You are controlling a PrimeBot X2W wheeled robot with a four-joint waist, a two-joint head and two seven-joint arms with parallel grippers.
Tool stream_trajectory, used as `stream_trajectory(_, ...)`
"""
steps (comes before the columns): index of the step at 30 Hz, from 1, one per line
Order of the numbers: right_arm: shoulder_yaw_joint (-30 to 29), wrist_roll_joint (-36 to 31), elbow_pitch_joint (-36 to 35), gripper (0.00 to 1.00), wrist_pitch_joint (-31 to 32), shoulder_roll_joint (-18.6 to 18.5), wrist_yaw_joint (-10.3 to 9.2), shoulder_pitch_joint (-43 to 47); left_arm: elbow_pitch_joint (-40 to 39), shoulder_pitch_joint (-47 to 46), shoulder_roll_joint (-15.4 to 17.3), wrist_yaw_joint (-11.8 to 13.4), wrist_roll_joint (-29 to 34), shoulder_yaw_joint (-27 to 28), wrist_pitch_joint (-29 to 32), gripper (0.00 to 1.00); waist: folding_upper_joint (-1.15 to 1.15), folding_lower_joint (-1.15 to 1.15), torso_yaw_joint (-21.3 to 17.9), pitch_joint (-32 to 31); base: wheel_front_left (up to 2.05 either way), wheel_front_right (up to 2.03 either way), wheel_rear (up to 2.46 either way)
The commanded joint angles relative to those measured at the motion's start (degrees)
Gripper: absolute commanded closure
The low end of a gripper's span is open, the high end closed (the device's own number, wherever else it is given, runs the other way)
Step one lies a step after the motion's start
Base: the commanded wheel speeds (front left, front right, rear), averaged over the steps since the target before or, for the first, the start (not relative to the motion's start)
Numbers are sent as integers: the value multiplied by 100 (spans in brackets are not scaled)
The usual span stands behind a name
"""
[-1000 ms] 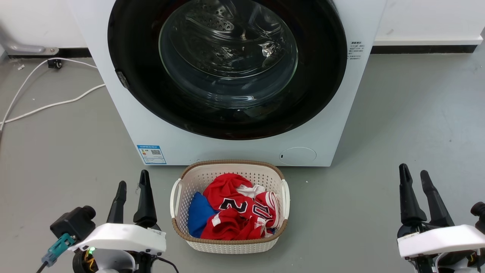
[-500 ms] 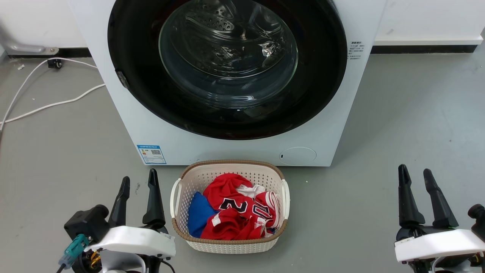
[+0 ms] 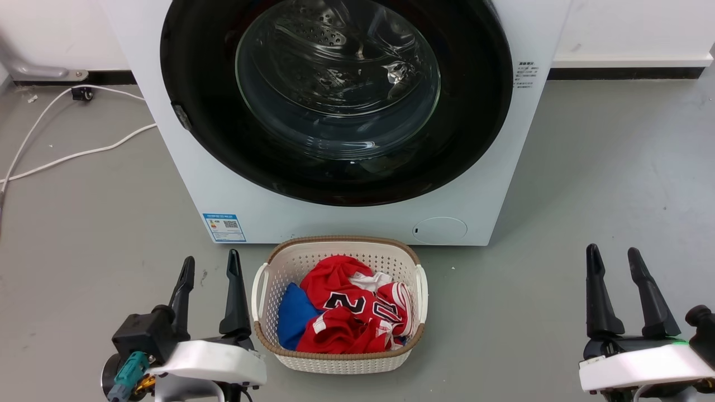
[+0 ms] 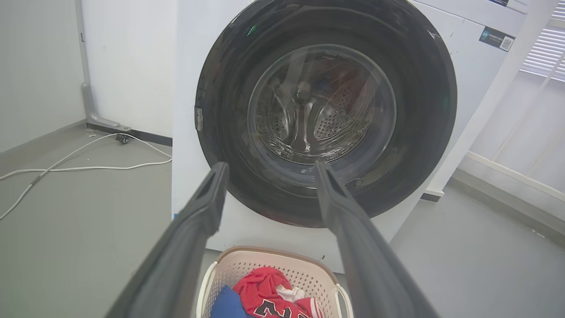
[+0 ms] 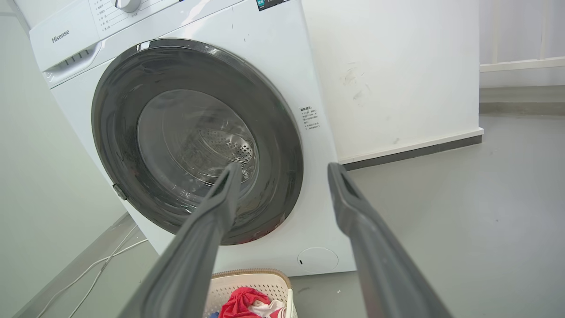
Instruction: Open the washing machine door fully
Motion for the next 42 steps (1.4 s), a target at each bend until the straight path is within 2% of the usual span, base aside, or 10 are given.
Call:
stream_trajectory(1,14,-110,-86,0,-52,-6,12,2,-71,41,-7,-1,128,-11,-52,0,0,0,0,-2,0,0,0)
stream_trajectory(28,54,-920,-214,0,-364,-4,13,186,13,206,-149,-174,1197,60,-367,0,0,0,-11,1,0,0,0)
stream_trajectory(38,71,-1171,-176,0,-466,-3,7,237,28,225,-166,-134,1570,28,-467,0,0,0,-1,19,0,0,0)
stream_trajectory(42,57,-1086,-113,0,-458,-3,7,242,51,230,-168,-109,1462,25,-461,0,0,0,-6,19,0,0,0)
